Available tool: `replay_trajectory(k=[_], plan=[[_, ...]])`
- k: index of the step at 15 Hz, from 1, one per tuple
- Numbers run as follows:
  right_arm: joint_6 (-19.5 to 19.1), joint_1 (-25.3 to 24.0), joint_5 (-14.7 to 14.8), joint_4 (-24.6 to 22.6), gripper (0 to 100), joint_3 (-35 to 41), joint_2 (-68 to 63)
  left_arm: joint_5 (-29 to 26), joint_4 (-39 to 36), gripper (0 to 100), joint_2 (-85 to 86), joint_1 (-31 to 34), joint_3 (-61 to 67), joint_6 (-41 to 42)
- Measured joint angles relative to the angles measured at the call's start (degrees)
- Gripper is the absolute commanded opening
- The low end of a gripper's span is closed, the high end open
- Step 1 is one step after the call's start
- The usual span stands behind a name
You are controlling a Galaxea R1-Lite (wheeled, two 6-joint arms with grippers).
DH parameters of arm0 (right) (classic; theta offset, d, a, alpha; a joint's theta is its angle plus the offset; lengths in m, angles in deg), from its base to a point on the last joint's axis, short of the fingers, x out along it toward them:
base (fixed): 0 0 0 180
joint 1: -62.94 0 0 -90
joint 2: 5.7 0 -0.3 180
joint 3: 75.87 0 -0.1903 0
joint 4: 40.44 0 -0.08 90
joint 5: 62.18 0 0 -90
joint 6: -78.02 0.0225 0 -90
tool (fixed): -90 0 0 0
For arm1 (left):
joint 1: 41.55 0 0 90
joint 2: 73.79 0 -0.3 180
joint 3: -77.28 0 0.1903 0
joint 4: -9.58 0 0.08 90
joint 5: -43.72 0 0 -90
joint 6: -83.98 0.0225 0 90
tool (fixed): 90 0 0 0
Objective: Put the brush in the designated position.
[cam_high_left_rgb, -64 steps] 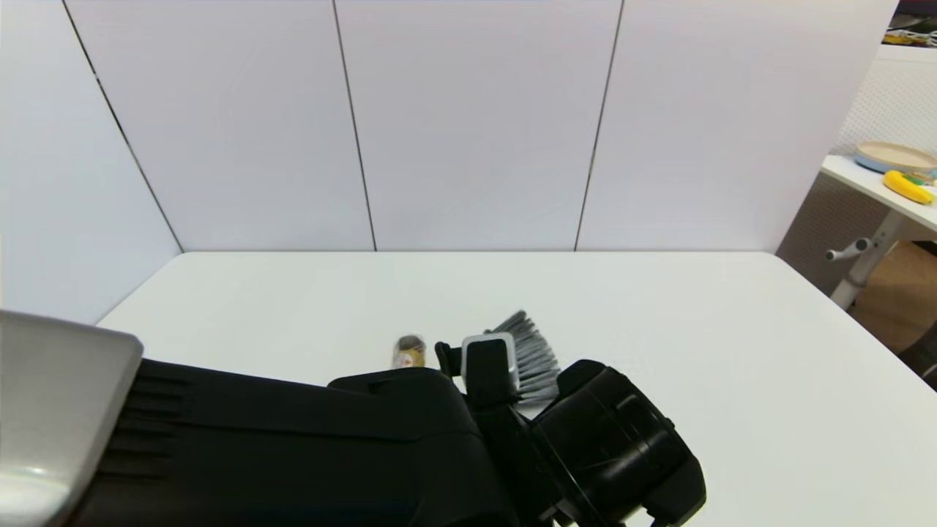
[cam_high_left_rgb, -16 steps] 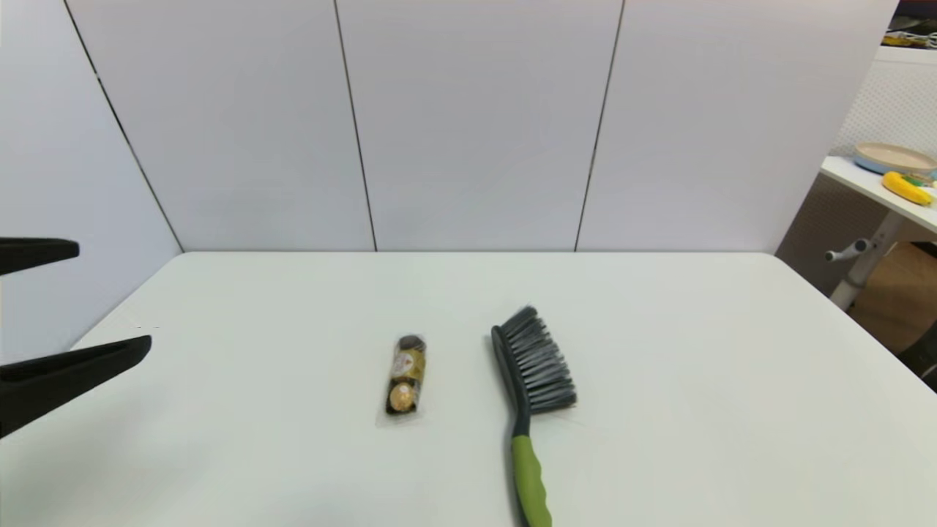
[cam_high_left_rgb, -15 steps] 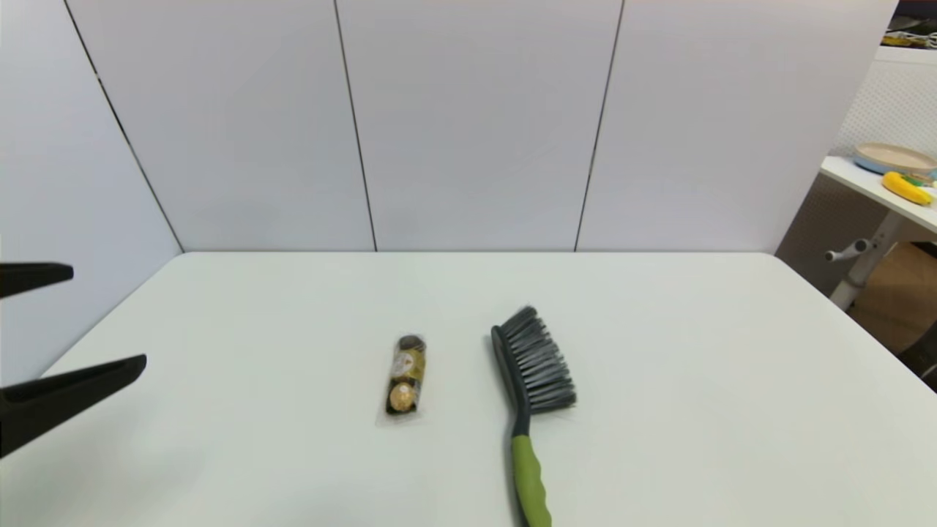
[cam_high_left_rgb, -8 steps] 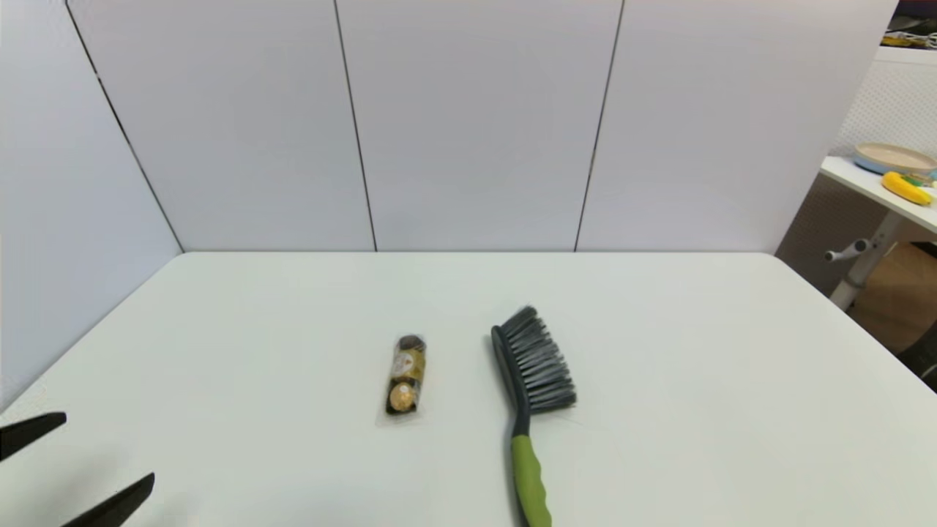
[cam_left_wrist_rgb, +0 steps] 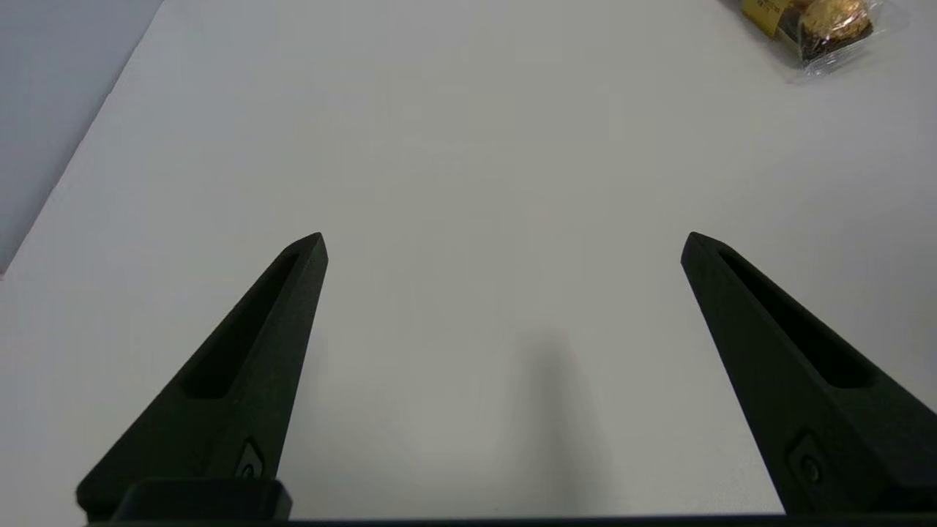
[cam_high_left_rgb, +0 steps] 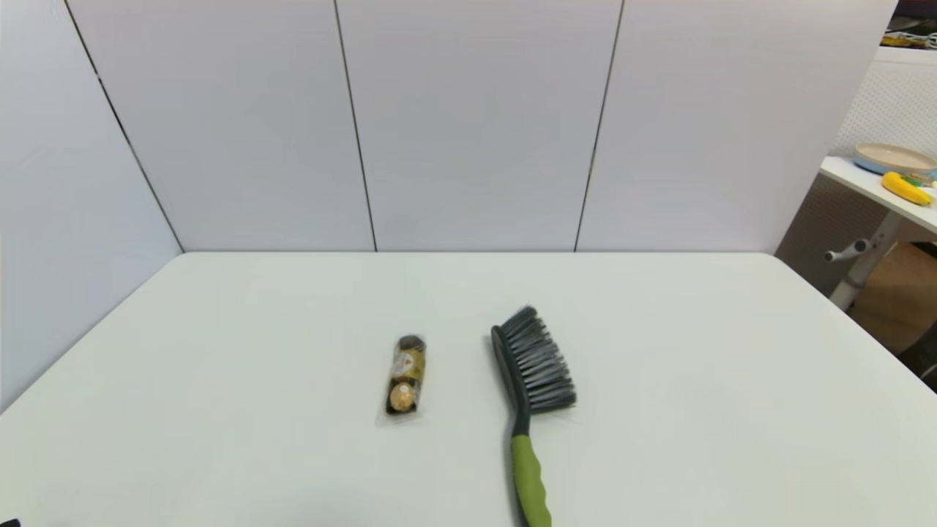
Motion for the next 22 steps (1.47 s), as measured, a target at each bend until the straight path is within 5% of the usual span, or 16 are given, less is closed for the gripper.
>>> replay_trajectory(k=[7,22], plan=[[0.0,0.0,0.0,0.0,100,0.0,0.0,4.4,3.1,100,12.3,0.3,0.5,-11.0],[-0.6,0.0,-0.2,-0.1,100,0.0,0.0,4.5,3.2,100,14.0,0.3,0.5,-11.2]])
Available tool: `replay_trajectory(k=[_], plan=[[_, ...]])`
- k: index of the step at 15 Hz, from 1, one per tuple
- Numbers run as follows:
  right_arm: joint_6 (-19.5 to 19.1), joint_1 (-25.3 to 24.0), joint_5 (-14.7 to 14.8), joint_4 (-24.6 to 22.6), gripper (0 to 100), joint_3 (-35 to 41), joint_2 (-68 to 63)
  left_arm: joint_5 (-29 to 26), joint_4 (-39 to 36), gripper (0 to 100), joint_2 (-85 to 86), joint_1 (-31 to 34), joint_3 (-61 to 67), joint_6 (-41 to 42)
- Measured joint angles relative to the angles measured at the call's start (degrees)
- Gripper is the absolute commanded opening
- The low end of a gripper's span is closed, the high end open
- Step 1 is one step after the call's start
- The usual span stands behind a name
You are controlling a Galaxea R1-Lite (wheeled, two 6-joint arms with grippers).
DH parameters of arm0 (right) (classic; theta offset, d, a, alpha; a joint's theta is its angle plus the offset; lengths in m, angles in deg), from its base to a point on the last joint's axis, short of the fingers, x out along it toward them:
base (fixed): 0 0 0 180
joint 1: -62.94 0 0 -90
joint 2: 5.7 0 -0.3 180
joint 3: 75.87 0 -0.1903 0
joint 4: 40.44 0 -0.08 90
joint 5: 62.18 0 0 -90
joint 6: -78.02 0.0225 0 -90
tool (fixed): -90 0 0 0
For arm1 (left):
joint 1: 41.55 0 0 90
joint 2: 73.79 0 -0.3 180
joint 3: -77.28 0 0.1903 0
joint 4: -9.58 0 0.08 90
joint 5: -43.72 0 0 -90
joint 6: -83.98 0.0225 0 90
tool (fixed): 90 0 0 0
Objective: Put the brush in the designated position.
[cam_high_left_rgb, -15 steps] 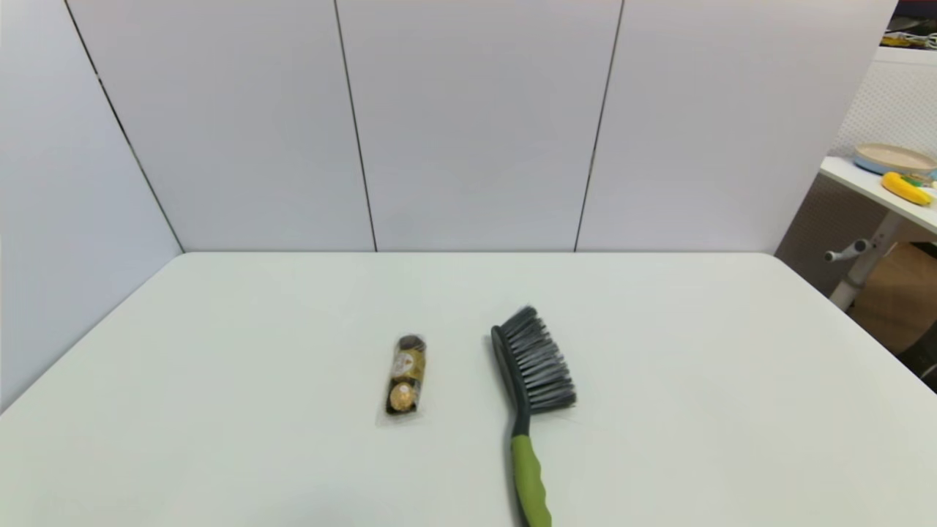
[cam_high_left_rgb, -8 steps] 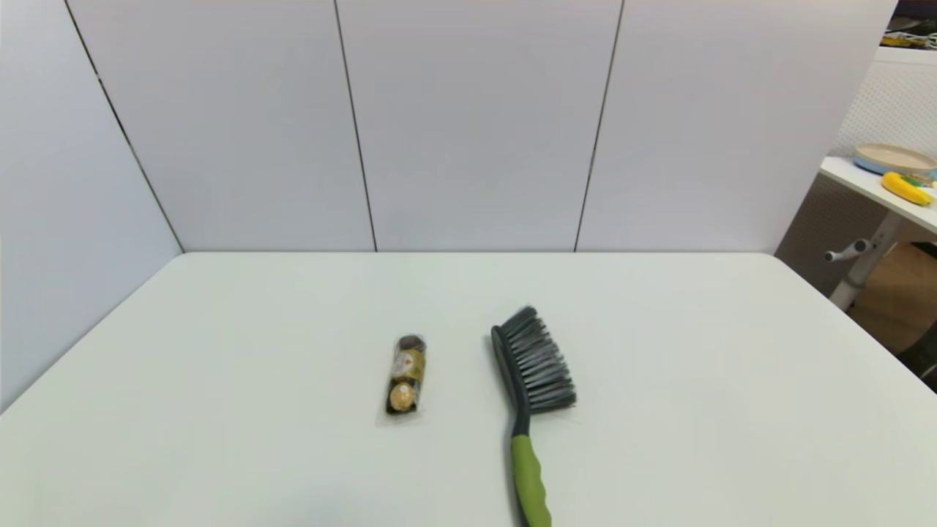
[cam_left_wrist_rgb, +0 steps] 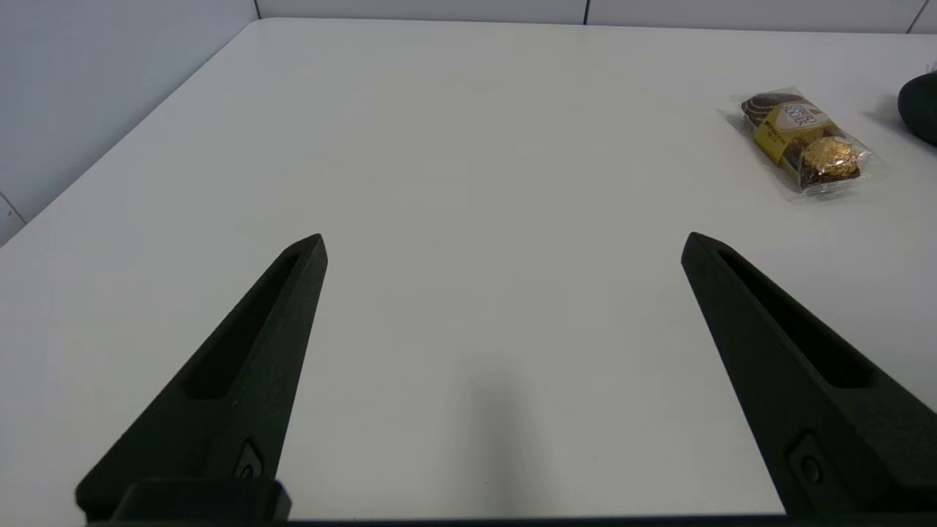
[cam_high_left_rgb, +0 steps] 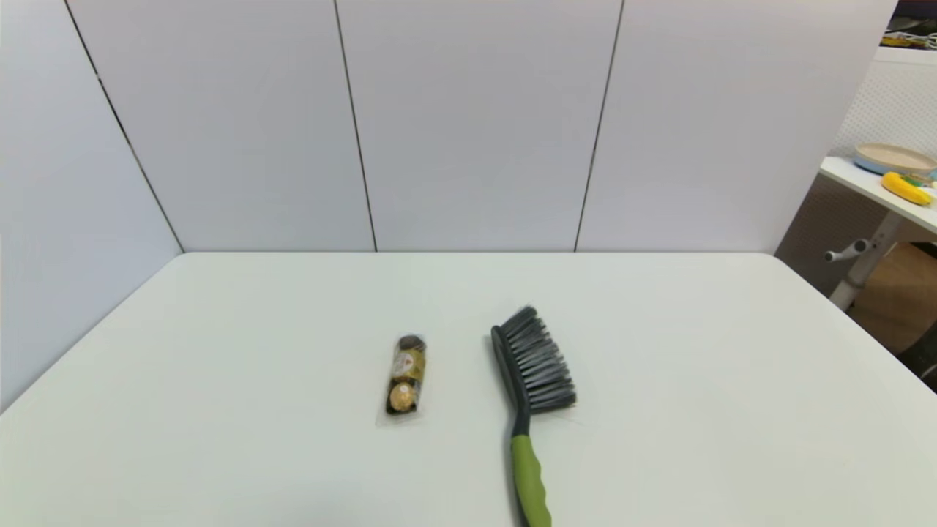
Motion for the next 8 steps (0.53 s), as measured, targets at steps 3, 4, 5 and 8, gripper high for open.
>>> replay_trajectory(k=[3,4,5,8], plan=[[1.8,0.0,0.3,0.0,100,0.0,0.0,0.0,0.0,100,0.0,0.0,0.0,0.0],[2.2,0.0,0.3,0.0,100,0.0,0.0,0.0,0.0,100,0.0,0.0,0.0,0.0],[2.2,0.0,0.4,0.0,100,0.0,0.0,0.0,0.0,100,0.0,0.0,0.0,0.0],[2.1,0.0,0.4,0.0,100,0.0,0.0,0.0,0.0,100,0.0,0.0,0.0,0.0]])
